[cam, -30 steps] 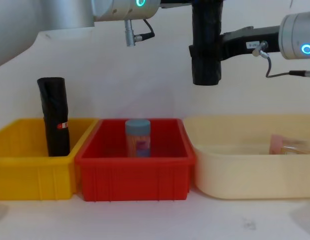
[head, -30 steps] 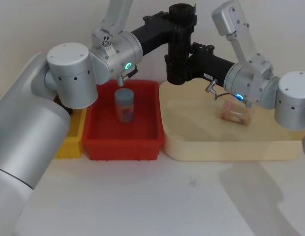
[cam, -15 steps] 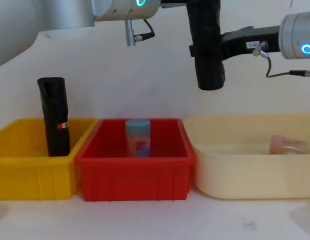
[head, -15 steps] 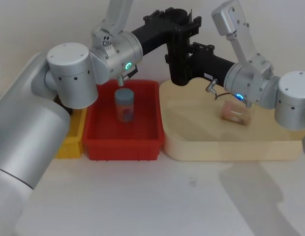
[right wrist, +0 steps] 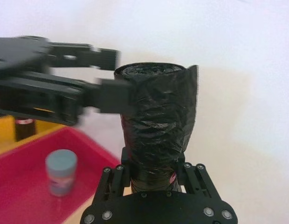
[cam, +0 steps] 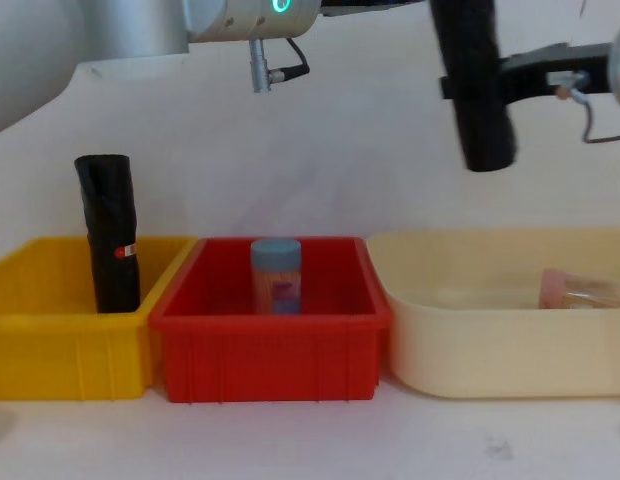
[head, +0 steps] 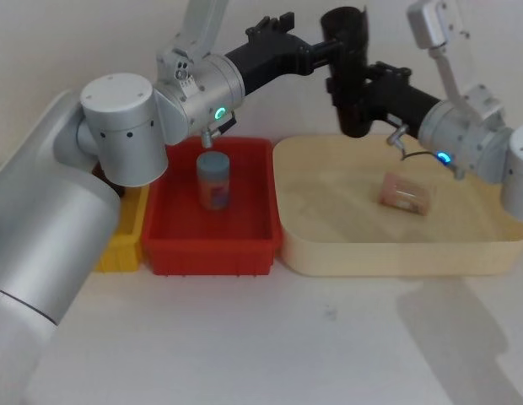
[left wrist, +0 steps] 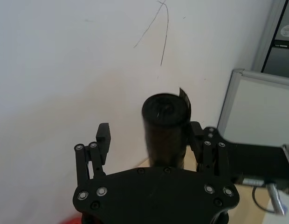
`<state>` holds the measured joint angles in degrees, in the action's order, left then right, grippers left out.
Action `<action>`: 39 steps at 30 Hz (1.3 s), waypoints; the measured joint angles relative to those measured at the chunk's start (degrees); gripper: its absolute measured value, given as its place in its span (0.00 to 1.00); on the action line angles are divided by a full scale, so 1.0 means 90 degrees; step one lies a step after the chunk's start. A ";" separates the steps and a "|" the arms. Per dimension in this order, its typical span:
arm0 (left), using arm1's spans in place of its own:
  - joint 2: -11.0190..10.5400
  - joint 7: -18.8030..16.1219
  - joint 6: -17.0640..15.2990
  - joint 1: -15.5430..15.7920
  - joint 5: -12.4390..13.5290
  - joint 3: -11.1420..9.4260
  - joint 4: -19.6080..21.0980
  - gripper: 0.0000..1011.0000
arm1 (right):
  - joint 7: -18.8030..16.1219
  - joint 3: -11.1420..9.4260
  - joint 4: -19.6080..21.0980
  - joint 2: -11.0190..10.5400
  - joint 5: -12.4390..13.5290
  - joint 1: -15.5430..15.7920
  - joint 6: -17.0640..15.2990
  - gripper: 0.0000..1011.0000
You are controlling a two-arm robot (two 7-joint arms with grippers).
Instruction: Pick up the garbage bag with the one hand and transfer it to the other hand.
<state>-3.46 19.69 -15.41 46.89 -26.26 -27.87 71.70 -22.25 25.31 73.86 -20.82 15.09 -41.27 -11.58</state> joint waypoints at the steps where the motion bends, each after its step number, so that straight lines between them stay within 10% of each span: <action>1: 0.0000 0.0000 0.0000 0.0000 0.0000 0.0000 0.0000 0.99 | 0.0024 -0.0035 0.0003 -0.0017 0.0003 0.0011 -0.0015 0.52; 10: 0.0000 0.0000 0.0000 0.0000 0.0000 0.0000 0.0000 0.99 | 0.0150 -0.0385 0.0014 -0.0256 0.0087 0.0132 -0.0176 0.53; 27: 0.0000 0.0001 0.0000 0.0000 0.0000 0.0000 0.0000 0.99 | 0.0161 -0.0653 0.0013 -0.0452 0.0154 0.0232 -0.0302 0.98; 39: 0.0000 0.0000 0.0000 0.0000 -0.0001 0.0000 0.0000 0.99 | 0.0163 -0.0709 0.0008 -0.0494 0.0168 0.0251 -0.0328 0.99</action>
<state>-3.46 19.69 -15.41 46.89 -26.27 -27.87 71.70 -20.78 18.93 73.93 -25.26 16.60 -39.01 -14.53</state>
